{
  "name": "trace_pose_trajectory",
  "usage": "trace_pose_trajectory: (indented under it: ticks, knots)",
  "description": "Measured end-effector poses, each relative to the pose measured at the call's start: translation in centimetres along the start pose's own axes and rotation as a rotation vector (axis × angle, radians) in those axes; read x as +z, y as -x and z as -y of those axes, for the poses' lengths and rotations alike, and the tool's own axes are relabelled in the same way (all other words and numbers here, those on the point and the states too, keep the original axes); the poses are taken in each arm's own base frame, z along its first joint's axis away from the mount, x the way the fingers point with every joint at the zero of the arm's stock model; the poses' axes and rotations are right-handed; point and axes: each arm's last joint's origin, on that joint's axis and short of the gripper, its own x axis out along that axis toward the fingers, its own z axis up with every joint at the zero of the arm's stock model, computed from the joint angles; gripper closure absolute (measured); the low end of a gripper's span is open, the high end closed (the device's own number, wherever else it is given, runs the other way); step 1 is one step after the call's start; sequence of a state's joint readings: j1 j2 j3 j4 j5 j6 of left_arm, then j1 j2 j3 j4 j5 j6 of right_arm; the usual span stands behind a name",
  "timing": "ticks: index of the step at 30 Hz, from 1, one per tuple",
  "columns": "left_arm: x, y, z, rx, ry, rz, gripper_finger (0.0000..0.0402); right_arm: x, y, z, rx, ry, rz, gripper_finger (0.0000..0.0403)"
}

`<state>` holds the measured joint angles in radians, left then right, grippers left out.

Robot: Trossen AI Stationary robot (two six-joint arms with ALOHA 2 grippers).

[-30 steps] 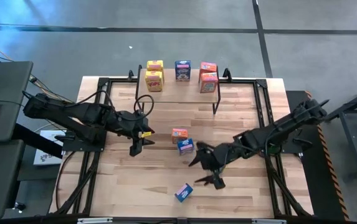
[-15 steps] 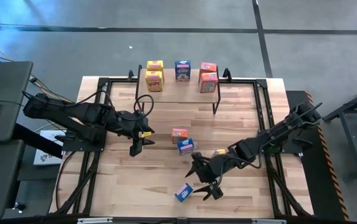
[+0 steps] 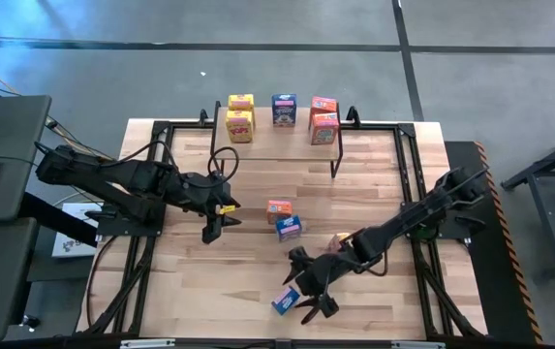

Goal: Stack cereal on shelf
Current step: Put the bottom blue cereal box on the shelf aligned with the other blue cereal box

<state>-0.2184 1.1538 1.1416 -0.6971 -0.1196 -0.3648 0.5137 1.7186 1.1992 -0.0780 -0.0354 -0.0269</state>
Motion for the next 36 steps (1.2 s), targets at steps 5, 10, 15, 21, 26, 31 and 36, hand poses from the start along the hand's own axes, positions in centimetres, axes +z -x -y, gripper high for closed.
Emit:
trace_pose_trajectory:
  ticks: [5,10,15,21,26,31,36]
  knots:
    - [0.0,0.0,0.0,0.000,0.000,0.000,0.0181,-0.6,-0.8,0.0,0.003,-0.001,-0.025,0.0111]
    - [0.0,0.0,0.0,0.000,0.000,0.000,0.0181,-1.2,-1.7,0.0,0.005,0.006,-0.050,0.0111]
    - [0.0,0.0,0.0,0.000,0.000,0.000,0.0181,-1.8,-2.4,0.0,0.013,0.004,-0.074,0.0111]
    - [0.0,0.0,0.0,0.000,0.000,0.000,0.0181,-1.9,-2.5,0.0,0.021,-0.004,-0.082,0.0111]
    - [0.0,0.0,0.0,0.000,0.000,0.000,0.0181,-2.0,-2.5,0.0,0.023,-0.007,-0.086,0.0111]
    - [0.0,0.0,0.0,0.000,0.000,0.000,0.0181,-2.5,-3.2,0.0,0.024,-0.009,-0.110,0.0111]
    - [0.0,0.0,0.0,0.000,0.000,0.000,0.0181,-2.7,-3.5,0.0,0.022,-0.025,-0.111,0.0112]
